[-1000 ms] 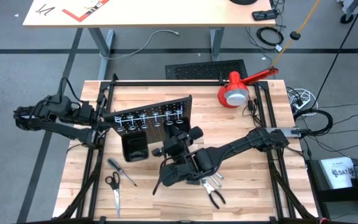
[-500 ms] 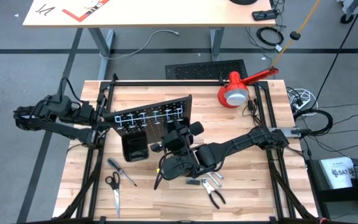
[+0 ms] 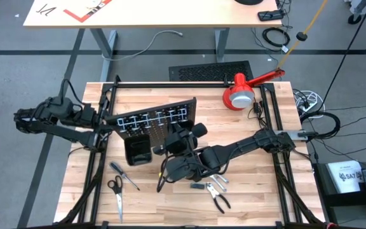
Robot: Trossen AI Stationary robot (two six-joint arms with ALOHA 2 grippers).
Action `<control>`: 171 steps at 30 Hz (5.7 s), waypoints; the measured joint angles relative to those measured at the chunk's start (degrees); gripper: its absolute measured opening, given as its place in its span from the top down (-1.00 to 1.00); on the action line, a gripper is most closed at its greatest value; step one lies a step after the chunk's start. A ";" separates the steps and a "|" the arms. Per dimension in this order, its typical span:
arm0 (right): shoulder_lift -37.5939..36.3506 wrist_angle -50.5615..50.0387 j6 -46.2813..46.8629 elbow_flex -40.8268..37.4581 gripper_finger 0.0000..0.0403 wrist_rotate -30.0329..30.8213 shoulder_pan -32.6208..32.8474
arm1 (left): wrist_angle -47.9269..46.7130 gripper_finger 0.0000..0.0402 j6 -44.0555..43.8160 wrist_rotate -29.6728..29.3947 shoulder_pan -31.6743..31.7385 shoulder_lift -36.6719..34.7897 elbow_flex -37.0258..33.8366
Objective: Hang tools onto peg board
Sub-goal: Assemble the tool holder on the pegboard
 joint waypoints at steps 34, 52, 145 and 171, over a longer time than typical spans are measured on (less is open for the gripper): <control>1.45 16.90 -4.92 0.13 1.00 0.53 2.17 | -0.37 0.68 -1.10 -2.47 -0.13 -0.07 0.07; 3.06 17.17 -4.76 0.11 1.00 1.16 3.16 | -0.85 0.68 -1.41 -4.91 -0.06 -0.04 0.11; -2.40 -37.75 16.54 0.02 0.57 0.12 8.83 | -0.74 0.69 -2.58 -4.88 -0.02 0.04 0.15; -2.56 -36.68 -1.99 -0.04 0.96 -4.34 3.36 | -0.88 0.69 -2.95 -5.63 -0.03 -0.04 0.15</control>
